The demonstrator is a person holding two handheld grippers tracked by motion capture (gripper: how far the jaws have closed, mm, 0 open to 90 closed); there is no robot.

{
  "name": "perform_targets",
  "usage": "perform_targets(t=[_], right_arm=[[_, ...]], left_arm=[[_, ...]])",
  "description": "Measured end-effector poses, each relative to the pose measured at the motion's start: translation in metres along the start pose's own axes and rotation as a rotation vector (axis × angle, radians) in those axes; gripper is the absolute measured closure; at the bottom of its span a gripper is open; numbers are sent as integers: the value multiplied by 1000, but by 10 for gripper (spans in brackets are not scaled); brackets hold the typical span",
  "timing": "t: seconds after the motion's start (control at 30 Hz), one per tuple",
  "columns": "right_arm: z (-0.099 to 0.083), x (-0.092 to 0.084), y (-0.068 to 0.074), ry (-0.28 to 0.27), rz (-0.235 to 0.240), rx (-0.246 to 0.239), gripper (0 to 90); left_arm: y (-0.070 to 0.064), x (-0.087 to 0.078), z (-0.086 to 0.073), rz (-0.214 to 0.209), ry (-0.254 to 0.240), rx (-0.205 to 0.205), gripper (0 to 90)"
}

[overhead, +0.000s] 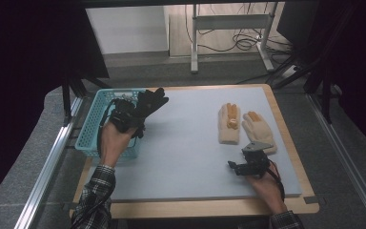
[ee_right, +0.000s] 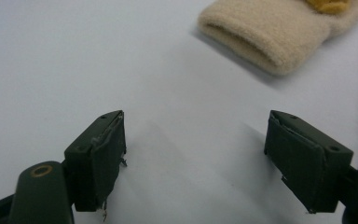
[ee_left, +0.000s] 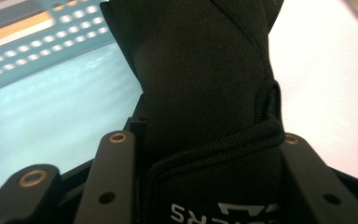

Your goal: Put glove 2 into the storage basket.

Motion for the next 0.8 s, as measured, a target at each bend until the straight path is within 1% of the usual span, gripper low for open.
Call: perform_targets(t=[0.2,0.3,0.33,0.43,0.5,0.67,0.8], right_arm=[[0,0,0,0,0,0,202],[0,0,0,0,0,0,202],[0,0,0,0,0,0,202],[0,0,0,0,1,0,202],[0,0,0,-1,0,1,202],[0,0,0,-1,1,1,202],[0,0,0,0,1,1,202]], left_arm=[[35,-3,-11,55,14,-66,592],[53,-5,-17,84,25,-107,589],[59,-6,-19,96,30,-113,588],[76,-8,-25,123,34,-156,584],[87,-8,-29,139,51,-185,581],[112,0,-38,168,91,-249,576],[126,11,-44,190,139,-283,570]])
Point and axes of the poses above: each handheld gripper's, and its own axes: x roughly forward along the jaws, z roughly out of its top, y roughly to its left, the point moved 4 cm from there along x, roughly forward along the jaws, and after that the axes turned 14 degrees about -z, right-handed, at the moved point
